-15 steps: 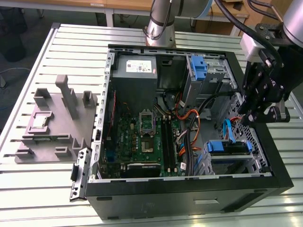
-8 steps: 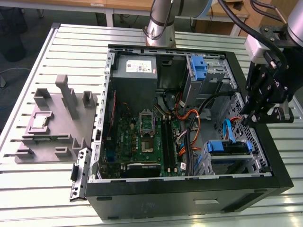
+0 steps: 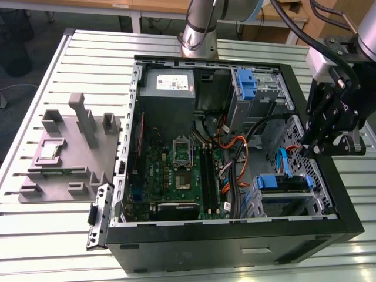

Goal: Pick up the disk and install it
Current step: 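Insert the second disk wire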

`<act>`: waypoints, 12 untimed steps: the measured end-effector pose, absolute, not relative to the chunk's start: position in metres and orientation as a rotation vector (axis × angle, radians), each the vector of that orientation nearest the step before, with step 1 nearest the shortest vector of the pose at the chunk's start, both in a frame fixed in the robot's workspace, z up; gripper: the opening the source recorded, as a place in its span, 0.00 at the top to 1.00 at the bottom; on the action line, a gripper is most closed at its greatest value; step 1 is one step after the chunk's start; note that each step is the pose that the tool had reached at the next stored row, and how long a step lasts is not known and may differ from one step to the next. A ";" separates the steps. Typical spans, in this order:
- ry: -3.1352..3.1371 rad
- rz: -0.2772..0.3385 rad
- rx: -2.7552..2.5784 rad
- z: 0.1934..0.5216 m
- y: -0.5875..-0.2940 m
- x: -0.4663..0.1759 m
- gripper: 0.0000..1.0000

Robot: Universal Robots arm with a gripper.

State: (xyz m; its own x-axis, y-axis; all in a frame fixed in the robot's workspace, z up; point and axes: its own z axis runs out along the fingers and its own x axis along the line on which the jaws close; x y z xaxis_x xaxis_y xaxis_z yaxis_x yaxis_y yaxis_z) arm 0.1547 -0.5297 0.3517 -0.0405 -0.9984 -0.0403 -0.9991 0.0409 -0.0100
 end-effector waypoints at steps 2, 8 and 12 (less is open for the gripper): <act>2.241 0.032 -2.152 0.349 -0.530 0.155 0.69; 2.246 0.034 -2.156 0.345 -0.530 0.155 0.69; 2.246 0.034 -2.156 0.345 -0.530 0.155 0.69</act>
State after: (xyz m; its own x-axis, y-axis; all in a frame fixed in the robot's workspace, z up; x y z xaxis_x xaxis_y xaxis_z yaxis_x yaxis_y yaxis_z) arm 0.1555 -0.5296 0.3453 -0.0406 -0.9985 -0.0354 -0.9992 0.0408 -0.0039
